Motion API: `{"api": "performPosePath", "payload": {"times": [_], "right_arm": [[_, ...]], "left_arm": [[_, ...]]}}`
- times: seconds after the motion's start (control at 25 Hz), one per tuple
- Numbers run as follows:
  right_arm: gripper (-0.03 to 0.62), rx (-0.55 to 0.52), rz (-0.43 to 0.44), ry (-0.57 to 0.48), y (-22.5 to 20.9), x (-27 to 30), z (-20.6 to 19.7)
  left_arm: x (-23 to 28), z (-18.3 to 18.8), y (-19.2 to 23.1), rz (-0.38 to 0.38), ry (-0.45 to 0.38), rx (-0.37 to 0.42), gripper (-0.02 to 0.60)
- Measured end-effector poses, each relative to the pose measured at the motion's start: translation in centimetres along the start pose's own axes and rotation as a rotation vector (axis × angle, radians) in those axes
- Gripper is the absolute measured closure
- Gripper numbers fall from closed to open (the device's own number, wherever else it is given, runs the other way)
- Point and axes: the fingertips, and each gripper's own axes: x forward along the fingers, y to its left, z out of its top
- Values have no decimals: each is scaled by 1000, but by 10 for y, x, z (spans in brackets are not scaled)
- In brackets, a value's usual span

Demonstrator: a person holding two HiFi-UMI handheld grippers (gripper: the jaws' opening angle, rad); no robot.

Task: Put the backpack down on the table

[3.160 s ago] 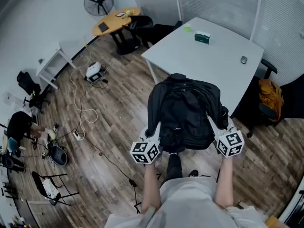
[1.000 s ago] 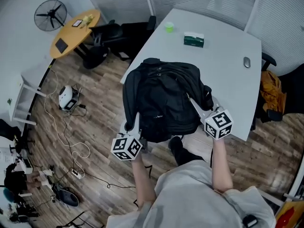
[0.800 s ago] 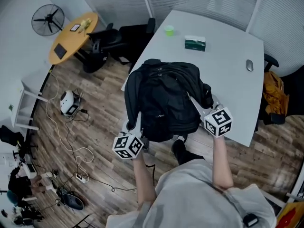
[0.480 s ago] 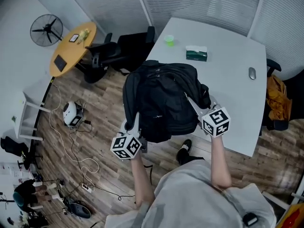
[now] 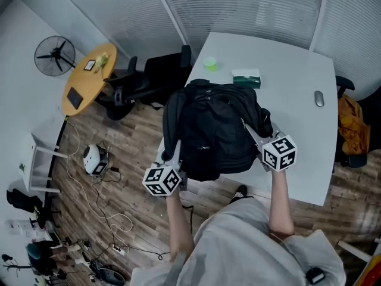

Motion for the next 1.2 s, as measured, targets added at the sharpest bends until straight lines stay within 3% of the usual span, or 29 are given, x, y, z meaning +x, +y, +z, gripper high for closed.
{"api": "performPosePath", "payload": {"times": [0.56,0.84,1.2], "right_arm": [[477,30,-93,71,-27,-6,-31],[467,-13,-140,163,-27,-8,-52],[454,13,-203,256,-47,4,-75]], "left_arm": [[36,-16,21,-29,78,57,548],[50,-30,39,-33,105,34,543],[90,-36,54,-79,167,82,540]]}}
